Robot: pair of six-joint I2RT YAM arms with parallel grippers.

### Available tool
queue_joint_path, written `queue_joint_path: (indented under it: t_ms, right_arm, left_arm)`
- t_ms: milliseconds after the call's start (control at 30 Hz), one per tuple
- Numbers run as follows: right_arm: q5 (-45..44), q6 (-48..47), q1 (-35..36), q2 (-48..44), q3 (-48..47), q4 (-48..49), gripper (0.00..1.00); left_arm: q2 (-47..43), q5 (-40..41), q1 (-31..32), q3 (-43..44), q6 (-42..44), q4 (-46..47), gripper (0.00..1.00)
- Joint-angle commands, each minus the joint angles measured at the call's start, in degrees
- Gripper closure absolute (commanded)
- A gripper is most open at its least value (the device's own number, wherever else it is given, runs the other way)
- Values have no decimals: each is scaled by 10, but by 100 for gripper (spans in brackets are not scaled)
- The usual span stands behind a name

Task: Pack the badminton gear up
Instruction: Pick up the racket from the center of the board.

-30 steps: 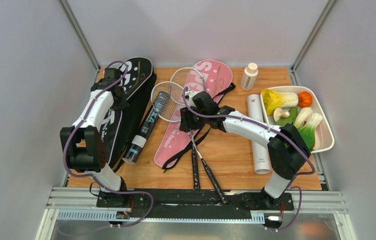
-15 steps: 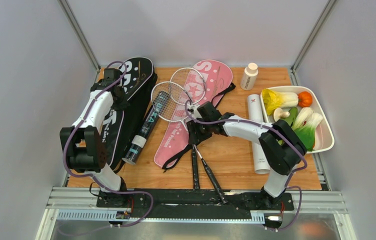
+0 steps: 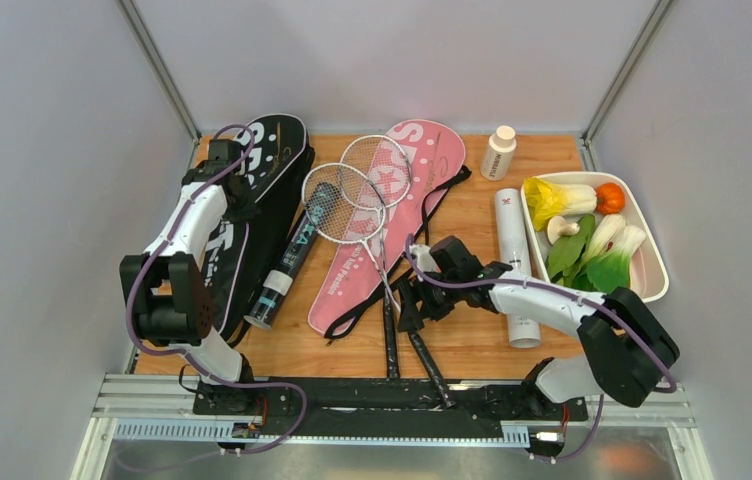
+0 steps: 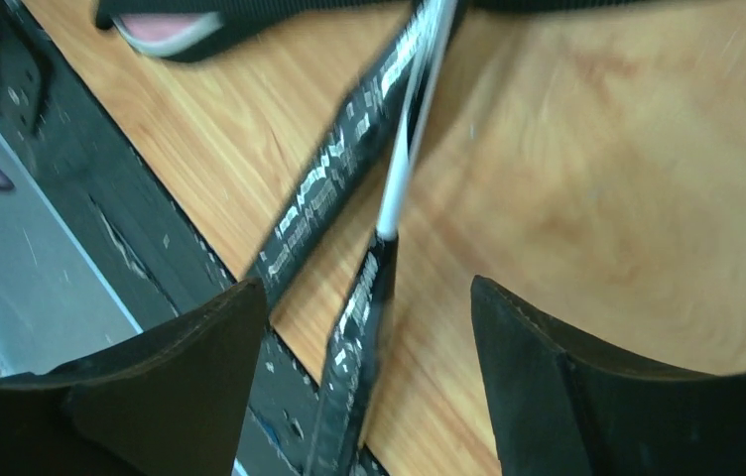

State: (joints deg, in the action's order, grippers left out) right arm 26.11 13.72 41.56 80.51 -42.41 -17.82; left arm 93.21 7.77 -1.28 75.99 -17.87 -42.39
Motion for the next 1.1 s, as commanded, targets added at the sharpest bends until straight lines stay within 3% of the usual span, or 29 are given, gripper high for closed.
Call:
queue_joint_path:
  t_ms: [0, 100, 233, 533, 667, 767, 800, 1067]
  right_arm:
    - [43, 23, 0, -37, 53, 33, 20]
    - [53, 29, 1, -49, 84, 50, 20]
    - [81, 55, 3, -55, 119, 89, 28]
    - [56, 113, 20, -32, 177, 200, 32]
    - [52, 128, 21, -42, 185, 210, 58]
    - [56, 146, 21, -78, 181, 208, 93]
    - [61, 153, 22, -95, 178, 206, 99]
    - [20, 212, 61, -151, 98, 102, 100]
  left_arm:
    - [-28, -10, -6, 1, -15, 46, 100]
    - [-28, -11, -6, 2, -16, 47, 100]
    - [-28, -7, -6, -1, -16, 48, 100]
    - [-25, -24, -6, -16, -25, 61, 100]
    - [-29, -32, -6, -19, -31, 65, 100]
    - [-34, -42, -8, -20, -38, 71, 100]
    - [-35, -48, -9, -21, -42, 72, 100]
    - [-45, -44, -16, -15, -55, 77, 100]
